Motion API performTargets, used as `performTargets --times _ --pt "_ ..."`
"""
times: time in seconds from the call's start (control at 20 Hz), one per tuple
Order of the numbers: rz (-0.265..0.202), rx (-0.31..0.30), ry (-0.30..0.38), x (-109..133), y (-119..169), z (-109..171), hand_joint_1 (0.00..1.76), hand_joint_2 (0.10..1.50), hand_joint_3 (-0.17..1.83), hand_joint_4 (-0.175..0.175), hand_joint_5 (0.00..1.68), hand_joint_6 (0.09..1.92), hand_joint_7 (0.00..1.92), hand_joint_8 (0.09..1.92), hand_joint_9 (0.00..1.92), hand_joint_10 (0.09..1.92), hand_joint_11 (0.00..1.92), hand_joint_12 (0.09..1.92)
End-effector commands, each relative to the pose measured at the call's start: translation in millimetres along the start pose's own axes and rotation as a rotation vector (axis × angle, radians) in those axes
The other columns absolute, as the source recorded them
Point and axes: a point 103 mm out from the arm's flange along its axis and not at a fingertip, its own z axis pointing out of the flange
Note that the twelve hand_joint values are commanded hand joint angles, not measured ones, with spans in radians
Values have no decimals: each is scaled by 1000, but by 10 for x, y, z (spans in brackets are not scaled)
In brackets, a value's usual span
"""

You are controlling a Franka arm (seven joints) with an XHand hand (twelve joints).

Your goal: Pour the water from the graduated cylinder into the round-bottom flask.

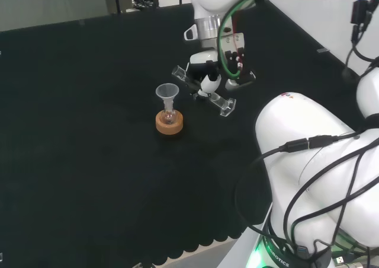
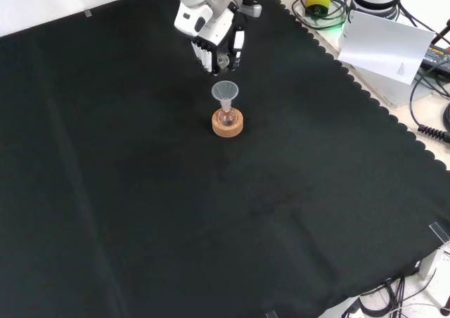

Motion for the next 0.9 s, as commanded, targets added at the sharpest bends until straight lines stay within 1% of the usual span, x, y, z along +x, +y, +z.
performTargets --times 0.05,0.25,0.5,0.65,0.9 --pt "91 90 -27 -96 -53 -51 1246 1079 -20 25 1060 960 1127 735 1376 154 1169 743" --pt "99 120 -38 -81 -76 -74 1246 1079 -20 26 1060 959 1127 735 1376 153 1169 743" --pt "92 136 -57 -18 -91 -46 1246 1079 -20 26 1059 959 1128 735 1377 152 1170 742" --pt "89 149 -80 34 -110 -34 1246 1079 -19 26 1059 959 1127 735 1377 152 1169 742" --pt "105 179 -135 123 -147 -50 1246 1079 -19 26 1060 958 1126 737 1375 149 1167 740"
